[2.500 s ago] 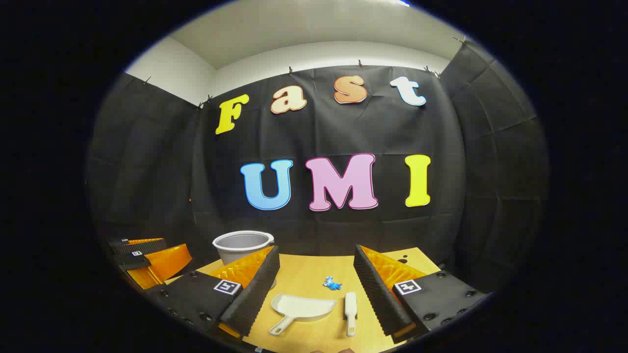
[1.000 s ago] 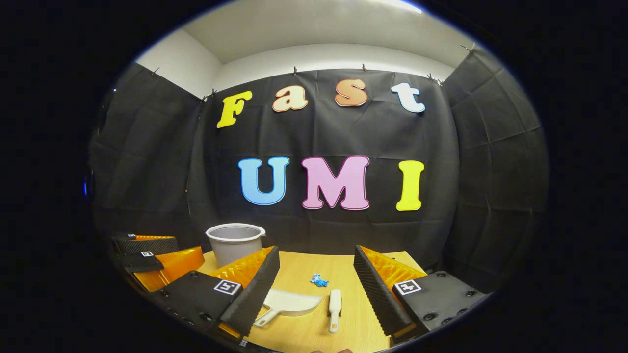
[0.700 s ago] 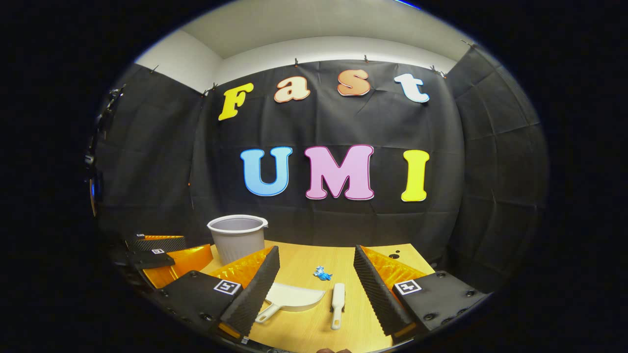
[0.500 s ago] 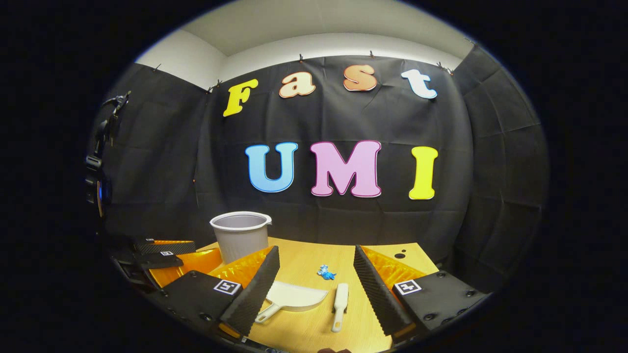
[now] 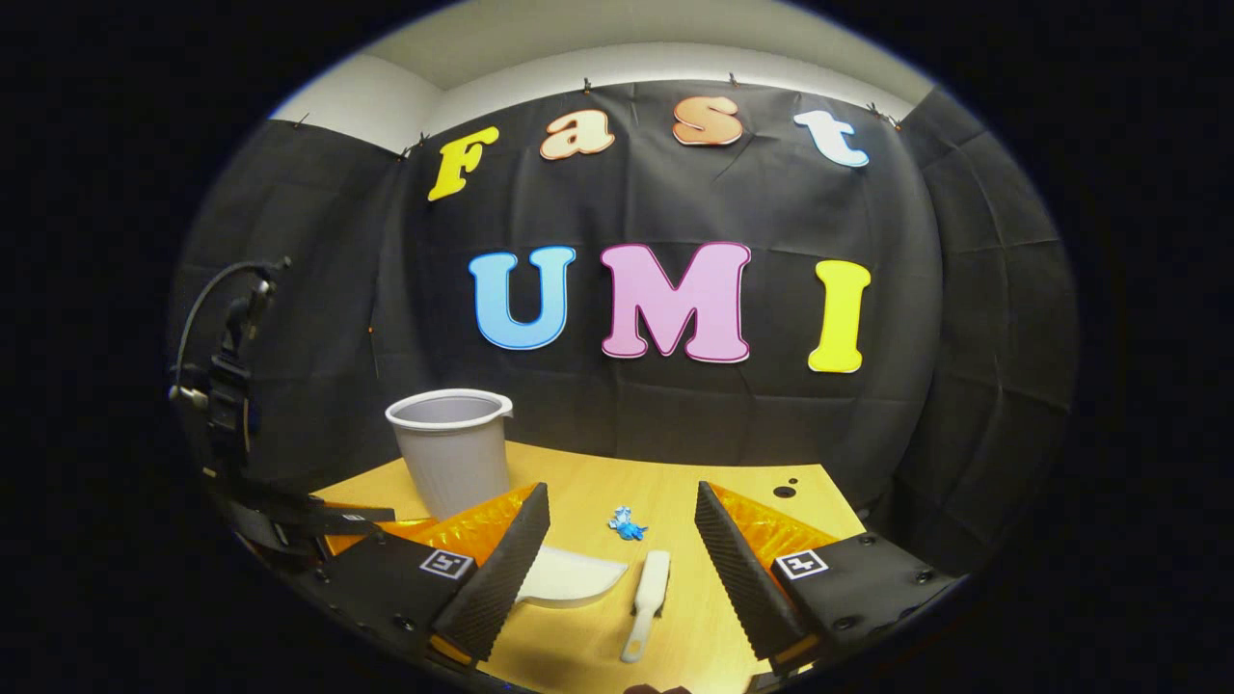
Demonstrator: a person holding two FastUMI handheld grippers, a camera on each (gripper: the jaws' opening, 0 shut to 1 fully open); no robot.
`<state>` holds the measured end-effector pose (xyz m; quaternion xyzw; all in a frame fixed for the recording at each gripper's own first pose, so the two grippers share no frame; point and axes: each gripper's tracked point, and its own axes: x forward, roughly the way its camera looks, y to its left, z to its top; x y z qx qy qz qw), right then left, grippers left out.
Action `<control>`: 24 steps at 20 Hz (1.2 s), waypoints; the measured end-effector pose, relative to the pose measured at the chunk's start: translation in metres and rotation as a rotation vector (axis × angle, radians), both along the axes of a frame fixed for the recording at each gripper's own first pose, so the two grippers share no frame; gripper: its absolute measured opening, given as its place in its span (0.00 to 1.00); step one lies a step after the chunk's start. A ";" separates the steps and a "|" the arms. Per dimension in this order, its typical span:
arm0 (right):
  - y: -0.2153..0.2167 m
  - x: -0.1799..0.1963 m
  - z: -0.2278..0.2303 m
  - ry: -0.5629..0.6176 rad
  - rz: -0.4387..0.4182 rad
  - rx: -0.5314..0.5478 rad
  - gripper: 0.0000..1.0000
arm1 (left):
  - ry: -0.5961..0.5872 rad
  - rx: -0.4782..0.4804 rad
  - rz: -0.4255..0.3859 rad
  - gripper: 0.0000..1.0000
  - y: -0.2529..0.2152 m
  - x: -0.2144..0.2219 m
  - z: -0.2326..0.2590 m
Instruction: Pick up the small broom and dustpan from the desktop, sweep the trash into the dustpan with the broom, and then empty the trash into the garbage bin.
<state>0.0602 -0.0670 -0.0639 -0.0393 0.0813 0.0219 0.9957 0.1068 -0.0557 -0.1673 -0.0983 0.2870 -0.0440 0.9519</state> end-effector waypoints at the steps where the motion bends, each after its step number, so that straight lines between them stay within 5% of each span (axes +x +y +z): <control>1: -0.006 0.005 -0.001 0.004 -0.001 0.003 0.98 | 0.061 0.005 -0.005 0.76 -0.004 0.005 -0.016; 7: -0.051 0.026 -0.042 0.109 -0.018 0.058 0.98 | 0.378 0.024 -0.030 0.77 -0.024 0.023 -0.096; 14: -0.069 0.045 -0.094 0.249 0.074 0.122 0.98 | 0.723 0.138 -0.090 0.77 -0.036 0.018 -0.153; 17: -0.064 0.048 -0.100 0.268 0.132 0.150 0.98 | 0.823 0.274 -0.098 0.77 -0.028 0.031 -0.172; 21: -0.062 0.047 -0.111 0.318 0.143 0.233 0.98 | 0.925 0.301 -0.101 0.76 -0.027 0.042 -0.178; 24: -0.073 0.050 -0.116 0.324 0.111 0.190 0.98 | 0.972 0.322 -0.127 0.52 -0.023 0.047 -0.179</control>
